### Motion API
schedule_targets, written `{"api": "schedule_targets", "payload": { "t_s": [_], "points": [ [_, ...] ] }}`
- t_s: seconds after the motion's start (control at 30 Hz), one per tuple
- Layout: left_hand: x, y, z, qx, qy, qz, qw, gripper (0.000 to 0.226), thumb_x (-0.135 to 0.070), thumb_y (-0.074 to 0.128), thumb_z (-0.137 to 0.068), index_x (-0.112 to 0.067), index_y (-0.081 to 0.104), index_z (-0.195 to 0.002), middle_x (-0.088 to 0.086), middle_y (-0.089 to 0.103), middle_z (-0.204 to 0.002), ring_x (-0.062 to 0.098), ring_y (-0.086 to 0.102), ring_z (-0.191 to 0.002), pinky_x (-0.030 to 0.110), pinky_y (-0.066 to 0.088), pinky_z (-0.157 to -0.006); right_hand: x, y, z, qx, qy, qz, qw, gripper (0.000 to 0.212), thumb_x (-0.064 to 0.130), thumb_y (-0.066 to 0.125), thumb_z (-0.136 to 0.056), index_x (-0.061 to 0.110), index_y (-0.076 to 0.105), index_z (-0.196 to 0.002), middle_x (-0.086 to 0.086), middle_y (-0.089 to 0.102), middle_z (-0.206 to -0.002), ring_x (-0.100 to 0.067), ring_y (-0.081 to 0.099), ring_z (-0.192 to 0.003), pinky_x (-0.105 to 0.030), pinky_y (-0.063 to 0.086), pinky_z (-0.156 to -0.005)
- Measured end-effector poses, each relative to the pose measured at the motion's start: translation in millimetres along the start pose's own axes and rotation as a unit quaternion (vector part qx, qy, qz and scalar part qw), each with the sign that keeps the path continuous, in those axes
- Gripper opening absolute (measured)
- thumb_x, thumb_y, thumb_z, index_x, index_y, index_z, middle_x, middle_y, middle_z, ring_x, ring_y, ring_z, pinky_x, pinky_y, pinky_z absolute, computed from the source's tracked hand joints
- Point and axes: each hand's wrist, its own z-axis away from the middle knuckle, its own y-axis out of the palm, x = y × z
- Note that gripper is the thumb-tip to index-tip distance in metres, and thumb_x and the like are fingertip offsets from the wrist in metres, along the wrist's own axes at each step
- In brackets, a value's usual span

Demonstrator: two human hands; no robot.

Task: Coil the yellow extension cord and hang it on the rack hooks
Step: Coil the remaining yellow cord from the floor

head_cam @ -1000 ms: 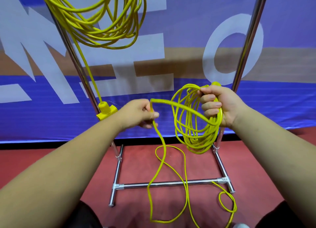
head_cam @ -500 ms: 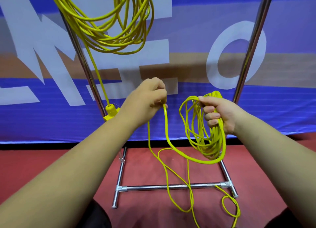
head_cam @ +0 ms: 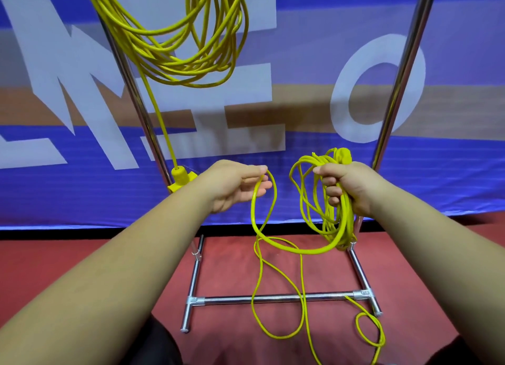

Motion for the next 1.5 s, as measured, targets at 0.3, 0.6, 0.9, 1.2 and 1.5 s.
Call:
{"api": "schedule_targets", "payload": {
  "t_s": [0.3, 0.6, 0.9, 1.2, 1.5],
  "points": [
    [4, 5, 0, -0.04, 0.075, -0.28, 0.956, 0.024, -0.027, 0.058, -0.104, -0.017, 0.079, -0.103, 0.006, 0.037, -0.071, 0.019, 0.03, -0.062, 0.028, 0.027, -0.053, -13, 7, 0, -0.017, -0.005, 0.067, 0.998, 0.014, 0.014, 0.074, -0.095, 0.008, 0.07, -0.082, -0.007, 0.066, -0.07, -0.016, 0.062, -0.055, -0.028, 0.054, -0.05],
    [9, -1, -9, 0.059, 0.191, -0.113, 0.973, 0.031, -0.024, 0.048, -0.109, -0.032, 0.078, -0.106, -0.01, 0.055, -0.084, 0.011, 0.037, -0.069, 0.029, 0.032, -0.066, -14, 22, 6, 0.042, -0.006, 0.024, 0.999, 0.022, 0.018, 0.062, -0.104, 0.005, 0.071, -0.119, -0.018, 0.079, -0.113, -0.032, 0.078, -0.102, -0.05, 0.061, -0.093],
    [24, -3, -23, 0.006, 0.19, -0.183, 0.965, 0.024, -0.022, 0.054, -0.108, -0.031, 0.077, -0.11, -0.008, 0.061, -0.09, 0.007, 0.052, -0.078, 0.023, 0.045, -0.072, -10, 44, 14, 0.085, 0.02, 0.024, 0.996, 0.023, 0.017, 0.055, -0.105, 0.01, 0.064, -0.085, -0.004, 0.06, -0.061, -0.016, 0.054, -0.046, -0.03, 0.05, -0.045],
    [32, -14, -43, -0.099, 0.282, -0.455, 0.839, 0.017, -0.013, 0.075, -0.091, -0.03, 0.075, -0.092, -0.012, 0.071, -0.08, 0.008, 0.067, -0.081, 0.031, 0.055, -0.078, -13, 50, 18, 0.114, 0.039, 0.027, 0.992, 0.029, 0.016, 0.058, -0.104, 0.0, 0.062, -0.079, -0.013, 0.059, -0.061, -0.024, 0.058, -0.051, -0.034, 0.053, -0.05],
    [31, -6, -48, -0.128, 0.255, -0.659, 0.696, 0.008, -0.023, 0.068, -0.097, -0.027, 0.072, -0.102, -0.005, 0.069, -0.094, 0.021, 0.066, -0.09, 0.037, 0.057, -0.074, -11, 48, 20, 0.112, 0.048, 0.043, 0.992, 0.024, 0.017, 0.062, -0.103, 0.001, 0.07, -0.087, -0.013, 0.064, -0.074, -0.019, 0.063, -0.056, -0.033, 0.058, -0.05]
  ]
}}
